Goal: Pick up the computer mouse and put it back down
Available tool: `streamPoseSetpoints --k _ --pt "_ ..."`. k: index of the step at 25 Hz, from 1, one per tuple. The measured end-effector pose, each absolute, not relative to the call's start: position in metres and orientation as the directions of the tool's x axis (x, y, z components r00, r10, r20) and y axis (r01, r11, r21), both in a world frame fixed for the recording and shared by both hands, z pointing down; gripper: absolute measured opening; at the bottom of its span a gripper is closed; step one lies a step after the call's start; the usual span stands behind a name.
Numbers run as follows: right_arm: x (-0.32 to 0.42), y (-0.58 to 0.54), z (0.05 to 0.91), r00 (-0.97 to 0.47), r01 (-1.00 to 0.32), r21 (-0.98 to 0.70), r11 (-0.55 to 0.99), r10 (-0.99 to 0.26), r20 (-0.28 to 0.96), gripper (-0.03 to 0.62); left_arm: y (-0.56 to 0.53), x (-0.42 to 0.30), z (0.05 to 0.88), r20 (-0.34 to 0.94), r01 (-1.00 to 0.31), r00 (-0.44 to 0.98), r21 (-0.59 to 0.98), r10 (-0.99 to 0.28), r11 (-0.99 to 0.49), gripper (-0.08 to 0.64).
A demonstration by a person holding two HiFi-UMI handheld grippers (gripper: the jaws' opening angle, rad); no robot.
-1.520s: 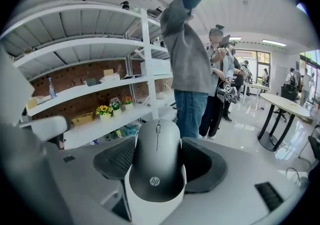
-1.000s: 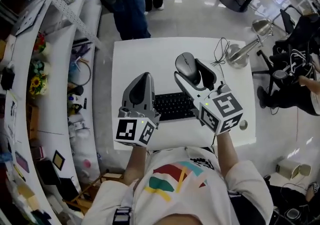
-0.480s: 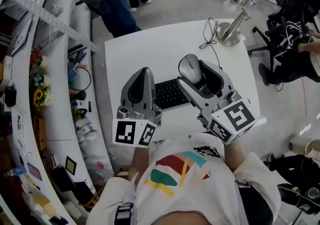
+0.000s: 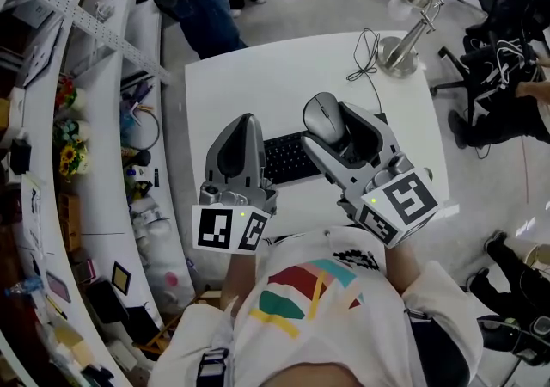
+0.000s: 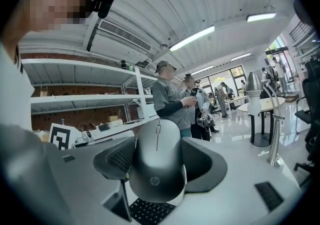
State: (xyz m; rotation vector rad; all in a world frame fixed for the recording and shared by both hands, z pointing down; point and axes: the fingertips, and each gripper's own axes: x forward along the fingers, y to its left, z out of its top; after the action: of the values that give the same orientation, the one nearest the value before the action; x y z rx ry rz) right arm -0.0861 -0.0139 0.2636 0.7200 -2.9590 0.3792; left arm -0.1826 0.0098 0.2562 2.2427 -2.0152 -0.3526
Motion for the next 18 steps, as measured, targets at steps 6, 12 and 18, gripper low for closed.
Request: streamPoseSetpoints --k 6,12,18 --pt "-0.086 -0.014 0.267 -0.883 -0.468 -0.212 0.858 -0.448 0.138 0.302 0.012 -0.184 0.254 -0.117 -0.959 0.099 0.255 -0.988 -0.126 0.046" --pt "-0.071 -0.030 0.275 -0.859 -0.512 -0.216 0.831 -0.489 0.154 0.302 0.000 -0.176 0.270 -0.065 -0.941 0.130 0.307 -0.989 -0.144 0.046" --pt "-0.022 -0.069 0.304 -0.775 -0.631 -0.219 0.744 -0.594 0.217 0.302 -0.025 -0.146 0.297 0.002 -0.931 0.190 0.318 -0.982 -0.179 0.046"
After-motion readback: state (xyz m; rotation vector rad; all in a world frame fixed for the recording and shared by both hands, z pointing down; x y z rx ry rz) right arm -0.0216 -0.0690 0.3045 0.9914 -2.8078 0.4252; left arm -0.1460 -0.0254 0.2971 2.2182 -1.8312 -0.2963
